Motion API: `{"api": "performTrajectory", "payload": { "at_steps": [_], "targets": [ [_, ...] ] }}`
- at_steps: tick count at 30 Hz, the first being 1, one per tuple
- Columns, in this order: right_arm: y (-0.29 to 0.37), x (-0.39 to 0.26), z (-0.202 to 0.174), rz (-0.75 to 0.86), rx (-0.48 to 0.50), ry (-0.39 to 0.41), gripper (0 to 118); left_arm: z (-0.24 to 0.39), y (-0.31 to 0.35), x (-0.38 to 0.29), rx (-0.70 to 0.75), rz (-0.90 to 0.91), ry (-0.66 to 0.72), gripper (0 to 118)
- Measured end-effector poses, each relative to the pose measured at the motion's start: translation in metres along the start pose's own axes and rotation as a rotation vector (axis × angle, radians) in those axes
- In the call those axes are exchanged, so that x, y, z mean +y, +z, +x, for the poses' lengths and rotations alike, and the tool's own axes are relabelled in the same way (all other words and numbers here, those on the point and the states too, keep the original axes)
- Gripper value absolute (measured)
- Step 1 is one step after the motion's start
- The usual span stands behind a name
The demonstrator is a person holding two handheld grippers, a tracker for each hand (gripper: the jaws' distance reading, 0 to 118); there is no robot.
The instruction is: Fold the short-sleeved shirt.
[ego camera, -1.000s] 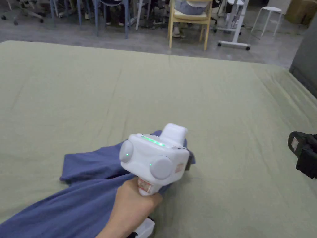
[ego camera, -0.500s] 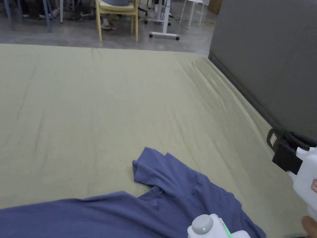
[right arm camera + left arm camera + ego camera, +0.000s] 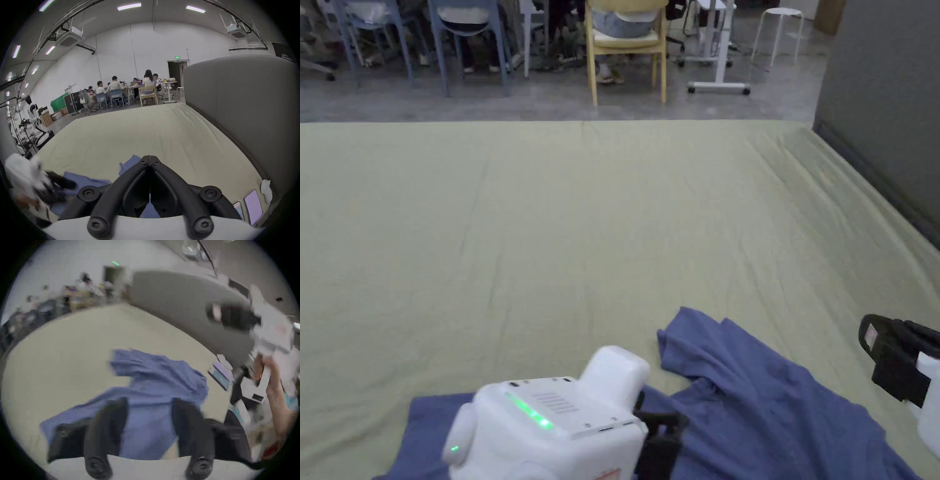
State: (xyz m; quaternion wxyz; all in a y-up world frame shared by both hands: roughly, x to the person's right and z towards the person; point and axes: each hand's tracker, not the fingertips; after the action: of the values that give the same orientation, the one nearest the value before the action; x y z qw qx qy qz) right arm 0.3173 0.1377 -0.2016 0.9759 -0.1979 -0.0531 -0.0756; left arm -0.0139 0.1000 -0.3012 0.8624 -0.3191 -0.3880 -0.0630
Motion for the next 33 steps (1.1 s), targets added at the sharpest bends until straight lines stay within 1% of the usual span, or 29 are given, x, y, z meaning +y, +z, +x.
{"api": "performTrajectory", "payload": {
  "at_steps": [1, 2, 3, 5, 6, 9, 11, 12, 13, 14, 15, 17, 19, 21, 24, 25, 26, 27, 28, 29, 30, 31, 32, 33],
  "targets": [
    [0.001, -0.006, -0.004, -0.009, 0.007, -0.005, 3, -0.018, 0.024, -0.01, 0.117, 0.063, 0.061, 5],
    [0.002, -0.012, -0.007, -0.018, 0.018, -0.011, 3, -0.027, 0.045, -0.024, 0.299, 0.095, 0.122, 0],
    [0.002, -0.017, -0.01, -0.027, 0.027, -0.009, 3, -0.037, 0.06, -0.035, 0.322, 0.12, 0.159, 0],
    [0.0, -0.024, -0.018, -0.047, 0.025, 0.009, 3, -0.057, 0.08, -0.05, 0.365, 0.084, 0.222, 0],
    [-0.002, -0.025, -0.021, -0.056, 0.023, 0.018, 3, -0.066, 0.083, -0.055, 0.407, 0.065, 0.237, 0],
    [-0.006, -0.024, -0.026, -0.072, 0.041, 0.016, 3, -0.089, 0.082, -0.055, 0.486, -0.005, 0.216, 0],
    [-0.007, -0.022, -0.028, -0.065, 0.039, 0.035, 3, -0.111, 0.076, -0.051, 0.496, 0.012, 0.257, 0],
    [-0.007, -0.021, -0.03, -0.067, 0.037, 0.045, 3, -0.128, 0.069, -0.047, 0.502, 0.009, 0.303, 9],
    [-0.01, -0.021, -0.03, -0.073, 0.039, 0.054, 3, -0.138, 0.066, -0.046, 0.512, -0.006, 0.342, 41],
    [-0.012, -0.02, -0.03, -0.079, 0.039, 0.062, 3, -0.161, 0.053, -0.044, 0.508, -0.027, 0.393, 83],
    [-0.015, -0.021, -0.03, -0.085, 0.039, 0.066, 3, -0.179, 0.04, -0.044, 0.497, -0.078, 0.44, 86],
    [-0.02, -0.024, -0.028, -0.1, 0.033, 0.077, 3, -0.21, 0.007, -0.05, 0.496, -0.129, 0.509, 86],
    [-0.027, -0.027, -0.027, -0.121, 0.019, 0.096, 3, -0.235, -0.025, -0.058, 0.507, -0.231, 0.557, 86],
    [-0.032, -0.031, -0.027, -0.145, 0.007, 0.105, 3, -0.241, -0.05, -0.068, 0.486, -0.286, 0.545, 86],
    [-0.045, -0.035, -0.026, -0.181, -0.001, 0.109, 3, -0.241, -0.082, -0.076, 0.487, -0.397, 0.434, 86],
    [-0.049, -0.036, -0.026, -0.191, -0.003, 0.113, 3, -0.234, -0.08, -0.082, 0.5, -0.397, 0.38, 85],
    [-0.052, -0.037, -0.026, -0.196, -0.004, 0.115, 3, -0.228, -0.076, -0.08, 0.516, -0.343, 0.359, 81],
    [-0.055, -0.037, -0.026, -0.198, -0.004, 0.115, 3, -0.225, -0.075, -0.079, 0.488, -0.34, 0.376, 71],
    [-0.057, -0.039, -0.027, -0.203, -0.003, 0.112, 3, -0.222, -0.074, -0.077, 0.469, -0.325, 0.377, 53],
    [-0.061, -0.04, -0.027, -0.208, 0.0, 0.106, 3, -0.222, -0.067, -0.078, 0.45, -0.298, 0.376, 14],
    [-0.065, -0.041, -0.027, -0.214, 0.004, 0.098, 3, -0.221, -0.068, -0.077, 0.435, -0.29, 0.391, 4],
    [-0.069, -0.042, -0.027, -0.224, 0.008, 0.091, 3, -0.217, -0.071, -0.075, 0.466, -0.315, 0.379, 4],
    [-0.071, -0.044, -0.026, -0.233, 0.01, 0.084, 3, -0.213, -0.071, -0.072, 0.47, -0.326, 0.337, 4],
    [-0.072, -0.044, -0.024, -0.241, 0.015, 0.076, 3, -0.214, -0.066, -0.071, 0.47, -0.318, 0.329, 4]
  ]
}}
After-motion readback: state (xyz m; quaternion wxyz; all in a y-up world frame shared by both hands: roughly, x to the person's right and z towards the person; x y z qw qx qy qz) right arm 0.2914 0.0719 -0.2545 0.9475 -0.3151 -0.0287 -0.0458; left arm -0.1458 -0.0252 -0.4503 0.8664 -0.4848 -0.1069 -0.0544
